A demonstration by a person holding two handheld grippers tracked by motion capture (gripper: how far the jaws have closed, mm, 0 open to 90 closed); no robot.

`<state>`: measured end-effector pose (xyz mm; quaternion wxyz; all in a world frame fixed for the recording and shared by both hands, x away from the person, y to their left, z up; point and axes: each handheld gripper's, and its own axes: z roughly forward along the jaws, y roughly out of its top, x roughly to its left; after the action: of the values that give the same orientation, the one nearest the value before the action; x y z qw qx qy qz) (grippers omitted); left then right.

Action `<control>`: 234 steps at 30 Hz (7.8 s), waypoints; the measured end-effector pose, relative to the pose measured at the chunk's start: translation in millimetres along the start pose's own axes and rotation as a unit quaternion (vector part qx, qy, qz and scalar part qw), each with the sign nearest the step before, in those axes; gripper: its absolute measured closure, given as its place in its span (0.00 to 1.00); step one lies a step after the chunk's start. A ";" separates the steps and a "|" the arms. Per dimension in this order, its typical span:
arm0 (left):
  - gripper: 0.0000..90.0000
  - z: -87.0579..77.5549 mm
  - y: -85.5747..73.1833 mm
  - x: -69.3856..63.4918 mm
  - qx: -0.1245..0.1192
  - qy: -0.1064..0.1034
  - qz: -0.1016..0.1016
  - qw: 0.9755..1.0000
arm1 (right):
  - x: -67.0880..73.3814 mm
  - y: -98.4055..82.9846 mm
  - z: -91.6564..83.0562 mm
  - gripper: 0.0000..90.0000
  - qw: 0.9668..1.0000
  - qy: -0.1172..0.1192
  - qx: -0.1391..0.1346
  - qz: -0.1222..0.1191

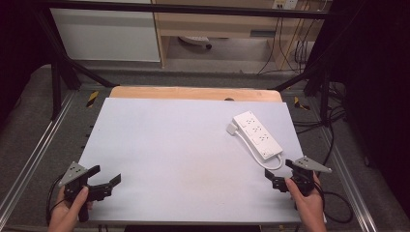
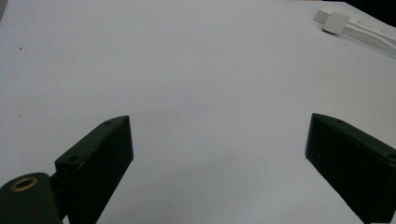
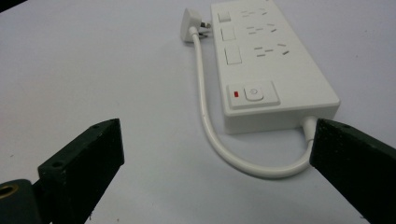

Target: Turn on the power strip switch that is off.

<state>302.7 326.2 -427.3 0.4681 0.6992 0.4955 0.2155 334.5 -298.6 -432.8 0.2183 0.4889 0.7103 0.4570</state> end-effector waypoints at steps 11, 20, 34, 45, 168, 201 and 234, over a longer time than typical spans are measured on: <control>0.09 -0.4 -1.4 3.3 0.002 0.001 -0.002 1.000 | 1.4 6.4 5.5 0.04 1.000 0.011 0.009 0.001; 0.09 -1.3 -1.6 4.0 0.001 0.004 -0.003 1.000 | 7.6 19.2 1.8 0.04 1.000 0.014 0.003 -0.003; 0.09 -1.5 -2.3 4.0 0.003 0.001 -0.002 1.000 | 10.5 51.8 3.1 0.05 0.999 0.025 -0.013 -0.018; 0.09 0.5 -1.9 3.1 0.004 -0.002 0.000 1.000 | 12.5 80.0 10.4 0.05 0.999 0.030 -0.018 -0.037; 0.08 13.1 -2.2 14.1 0.017 -0.012 0.008 1.000 | -27.7 144.5 158.0 0.35 0.999 -0.019 0.025 0.006; 0.08 13.6 -2.6 13.3 0.020 -0.013 0.012 1.000 | -16.4 135.3 179.3 0.74 0.999 -0.008 0.041 -0.016; 0.08 13.5 -2.7 13.6 0.021 -0.012 0.013 1.000 | -19.9 116.1 182.1 1.00 0.996 -0.010 0.085 -0.024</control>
<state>317.3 332.6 -438.1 0.4562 0.7181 0.4851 0.2023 538.3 -224.9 -424.0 0.1940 0.4928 0.7561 0.3844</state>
